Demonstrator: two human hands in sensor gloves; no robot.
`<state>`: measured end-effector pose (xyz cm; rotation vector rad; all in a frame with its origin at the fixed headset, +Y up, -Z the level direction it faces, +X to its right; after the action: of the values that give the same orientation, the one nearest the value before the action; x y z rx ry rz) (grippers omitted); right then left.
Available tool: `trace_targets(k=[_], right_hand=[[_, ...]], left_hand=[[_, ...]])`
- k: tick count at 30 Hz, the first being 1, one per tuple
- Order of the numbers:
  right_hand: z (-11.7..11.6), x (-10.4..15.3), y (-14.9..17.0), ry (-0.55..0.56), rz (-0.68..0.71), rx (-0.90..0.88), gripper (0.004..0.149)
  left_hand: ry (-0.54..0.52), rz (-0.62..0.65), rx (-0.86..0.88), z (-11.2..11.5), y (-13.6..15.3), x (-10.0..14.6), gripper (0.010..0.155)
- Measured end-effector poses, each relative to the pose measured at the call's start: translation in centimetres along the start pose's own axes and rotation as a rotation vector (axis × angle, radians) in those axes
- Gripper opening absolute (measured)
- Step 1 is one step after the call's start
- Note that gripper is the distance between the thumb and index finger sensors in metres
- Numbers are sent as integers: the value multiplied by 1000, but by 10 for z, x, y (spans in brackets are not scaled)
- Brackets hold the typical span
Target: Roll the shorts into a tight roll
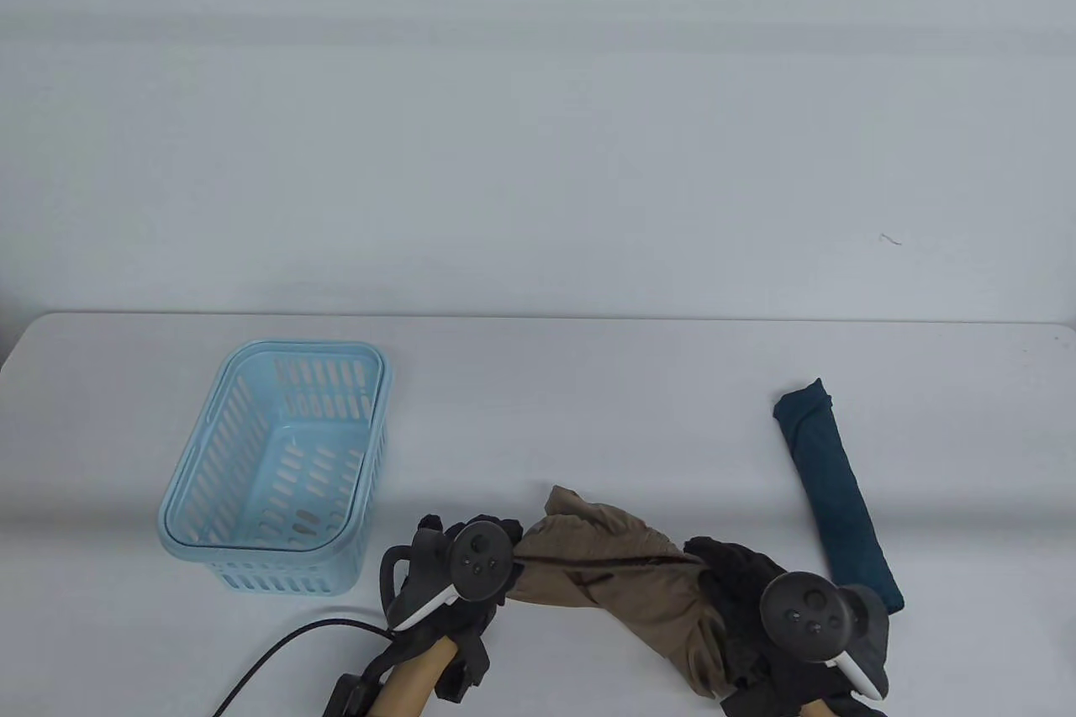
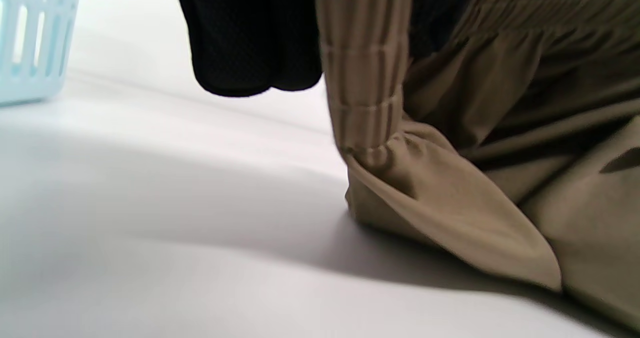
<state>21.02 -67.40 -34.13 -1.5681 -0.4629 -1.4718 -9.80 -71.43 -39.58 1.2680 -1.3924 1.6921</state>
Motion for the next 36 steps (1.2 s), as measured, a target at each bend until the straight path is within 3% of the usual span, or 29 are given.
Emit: trace_targets(k=[4,6,11,14,22,30,33,36], right_hand=[[24,-13,4,47,-55,-36,45],[46,-26,-2,76,-56,-24,45],[103,-50,-26,142,-37,-35,44],[129,-60,-39,85,-30,-107,44],[191,-59,-75,-21,114,-244,45],[263,-48,-123,-72,319,-397,46],[275,-50,-135,-89,355,-400,46],[271,-69,-131,-112,307,-364,46]], left_hand=[[-83,28,-26,-42,-8,-11,47],[-146,47,-24,-79,-16,-19,47],[-229,92,163,-155,-26,-26,45],[-228,150,201,-190,-37,-21,44],[-158,306,285,-251,-59,8,49],[-134,515,481,-332,-87,43,51],[-108,537,498,-348,-91,45,52],[-80,469,495,-346,-80,27,51]])
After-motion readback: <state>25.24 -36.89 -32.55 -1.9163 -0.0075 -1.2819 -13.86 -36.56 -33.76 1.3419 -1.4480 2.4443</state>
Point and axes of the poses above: the tracker on the back of each hand, its own y axis roughly to the little-finger side, its own x axis roughly from the fingertips to the wrist, z = x × y, the point moved 4 cm from there along -x, roughly from the wrist to the fingertips, and after that the axes turned 5 degrees about z, right-handed, at the moved point
